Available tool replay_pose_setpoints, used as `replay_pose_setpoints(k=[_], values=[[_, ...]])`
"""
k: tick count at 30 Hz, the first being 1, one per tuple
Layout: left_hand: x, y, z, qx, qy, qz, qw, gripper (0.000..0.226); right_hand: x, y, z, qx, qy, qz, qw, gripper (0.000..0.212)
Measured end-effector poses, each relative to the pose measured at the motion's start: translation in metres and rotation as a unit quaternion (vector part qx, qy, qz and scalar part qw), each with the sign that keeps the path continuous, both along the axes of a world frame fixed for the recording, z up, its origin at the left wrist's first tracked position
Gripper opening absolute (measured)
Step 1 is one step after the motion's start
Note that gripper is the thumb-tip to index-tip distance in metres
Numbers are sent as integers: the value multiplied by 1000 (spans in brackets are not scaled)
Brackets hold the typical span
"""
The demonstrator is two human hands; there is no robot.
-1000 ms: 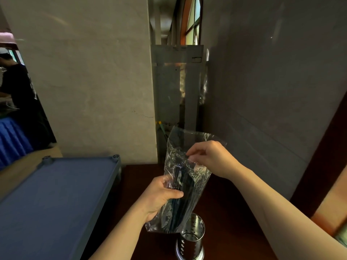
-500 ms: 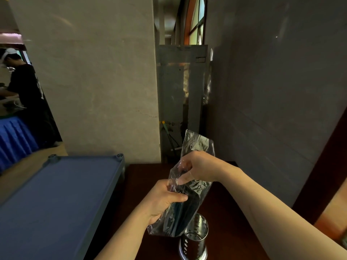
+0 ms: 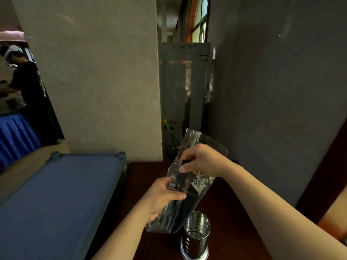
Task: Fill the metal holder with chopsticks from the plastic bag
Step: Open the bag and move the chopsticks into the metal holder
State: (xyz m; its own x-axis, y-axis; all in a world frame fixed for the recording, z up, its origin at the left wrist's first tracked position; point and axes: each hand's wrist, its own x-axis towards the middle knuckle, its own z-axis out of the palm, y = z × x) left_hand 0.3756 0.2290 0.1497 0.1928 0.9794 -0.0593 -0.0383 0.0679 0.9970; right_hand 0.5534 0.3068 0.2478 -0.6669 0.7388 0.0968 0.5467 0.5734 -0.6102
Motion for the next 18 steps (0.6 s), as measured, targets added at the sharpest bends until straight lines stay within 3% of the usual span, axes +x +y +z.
replay_pose_setpoints(k=[6, 12, 18], values=[[-5, 0, -7, -19, 3, 12, 1000, 33, 11, 2, 3, -50, 142, -18, 988, 6], [-2, -2, -8, -15, 1, 14, 1000, 25, 9, -1, -13, -132, 299, -79, 942, 17], [4, -5, -3, 9, -21, -16, 1000, 21, 1, -8, -24, -212, 348, -77, 910, 37]])
